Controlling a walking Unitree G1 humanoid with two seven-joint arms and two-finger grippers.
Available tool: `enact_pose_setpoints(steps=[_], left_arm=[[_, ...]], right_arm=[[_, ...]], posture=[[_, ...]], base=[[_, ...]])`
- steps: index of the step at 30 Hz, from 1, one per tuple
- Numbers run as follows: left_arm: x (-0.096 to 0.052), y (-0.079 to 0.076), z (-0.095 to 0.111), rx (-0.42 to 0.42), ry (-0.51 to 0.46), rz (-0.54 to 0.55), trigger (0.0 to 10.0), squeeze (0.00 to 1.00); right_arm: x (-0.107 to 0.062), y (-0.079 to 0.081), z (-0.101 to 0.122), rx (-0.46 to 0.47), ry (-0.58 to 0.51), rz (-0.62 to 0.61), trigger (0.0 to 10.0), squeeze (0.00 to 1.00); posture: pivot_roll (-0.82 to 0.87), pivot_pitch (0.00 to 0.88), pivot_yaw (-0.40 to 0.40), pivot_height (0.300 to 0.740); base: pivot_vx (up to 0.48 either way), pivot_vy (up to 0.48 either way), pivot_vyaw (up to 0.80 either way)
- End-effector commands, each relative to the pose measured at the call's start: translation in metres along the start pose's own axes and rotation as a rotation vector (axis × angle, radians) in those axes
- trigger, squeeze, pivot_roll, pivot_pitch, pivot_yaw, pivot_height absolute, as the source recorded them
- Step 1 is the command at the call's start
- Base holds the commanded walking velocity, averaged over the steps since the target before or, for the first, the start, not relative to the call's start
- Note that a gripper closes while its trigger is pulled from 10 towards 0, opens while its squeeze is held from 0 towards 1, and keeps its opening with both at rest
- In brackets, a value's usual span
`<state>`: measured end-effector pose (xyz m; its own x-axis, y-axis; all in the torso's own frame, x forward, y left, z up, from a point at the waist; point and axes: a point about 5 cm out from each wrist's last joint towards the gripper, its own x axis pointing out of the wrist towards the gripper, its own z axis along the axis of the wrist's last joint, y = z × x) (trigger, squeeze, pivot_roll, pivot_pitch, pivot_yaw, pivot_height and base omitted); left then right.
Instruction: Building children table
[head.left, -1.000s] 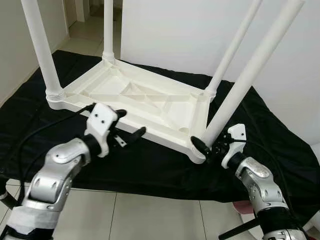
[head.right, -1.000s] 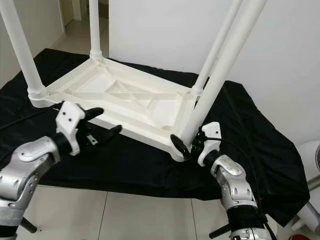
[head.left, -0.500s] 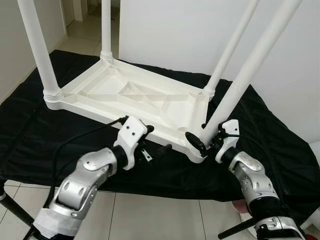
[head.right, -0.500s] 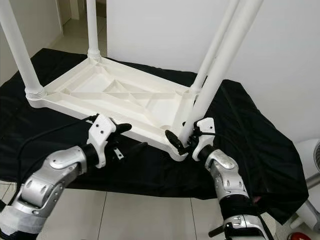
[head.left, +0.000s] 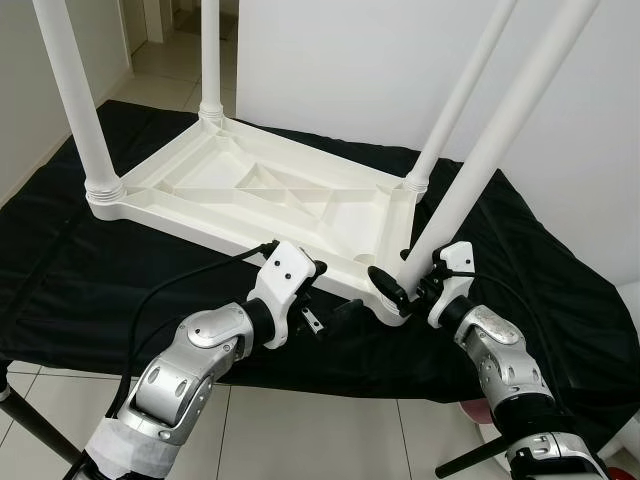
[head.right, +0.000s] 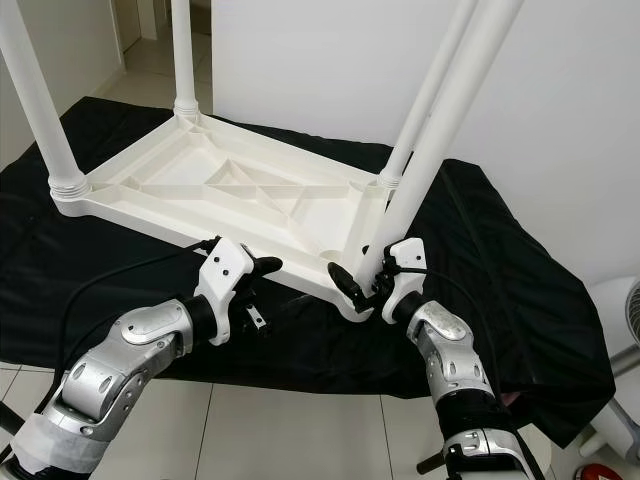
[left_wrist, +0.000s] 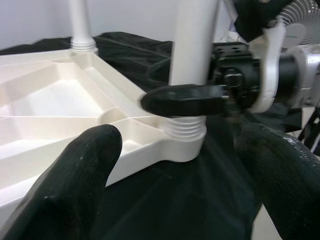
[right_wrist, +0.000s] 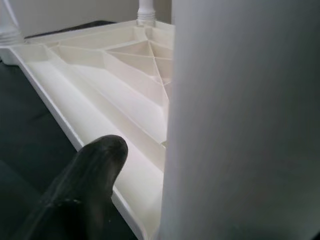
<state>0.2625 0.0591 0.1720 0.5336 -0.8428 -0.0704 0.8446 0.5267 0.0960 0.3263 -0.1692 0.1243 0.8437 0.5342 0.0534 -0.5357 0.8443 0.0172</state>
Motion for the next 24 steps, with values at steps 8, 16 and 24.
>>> enact_pose_setpoints(steps=[8, 16, 24], left_arm=[[0.012, -0.006, 0.0, -0.029, 0.017, 0.019, 10.0, 0.0], [0.011, -0.003, 0.0, -0.048, 0.019, 0.057, 10.0, 0.0], [0.011, 0.004, 0.005, -0.033, 0.018, 0.087, 10.0, 0.0]], right_arm=[[0.002, 0.003, -0.012, -0.011, 0.073, -0.171, 0.0, 0.0], [0.0, 0.027, -0.016, 0.02, 0.057, -0.291, 0.0, 0.0], [0.001, 0.045, -0.022, 0.093, 0.114, -0.611, 0.0, 0.0]], posture=[[0.04, 0.0, -0.155, 0.74], [0.04, 0.0, -0.167, 0.74], [0.05, 0.0, -0.167, 0.74]], base=[[0.0, 0.0, 0.0], [0.0, 0.0, 0.0], [0.0, 0.0, 0.0]])
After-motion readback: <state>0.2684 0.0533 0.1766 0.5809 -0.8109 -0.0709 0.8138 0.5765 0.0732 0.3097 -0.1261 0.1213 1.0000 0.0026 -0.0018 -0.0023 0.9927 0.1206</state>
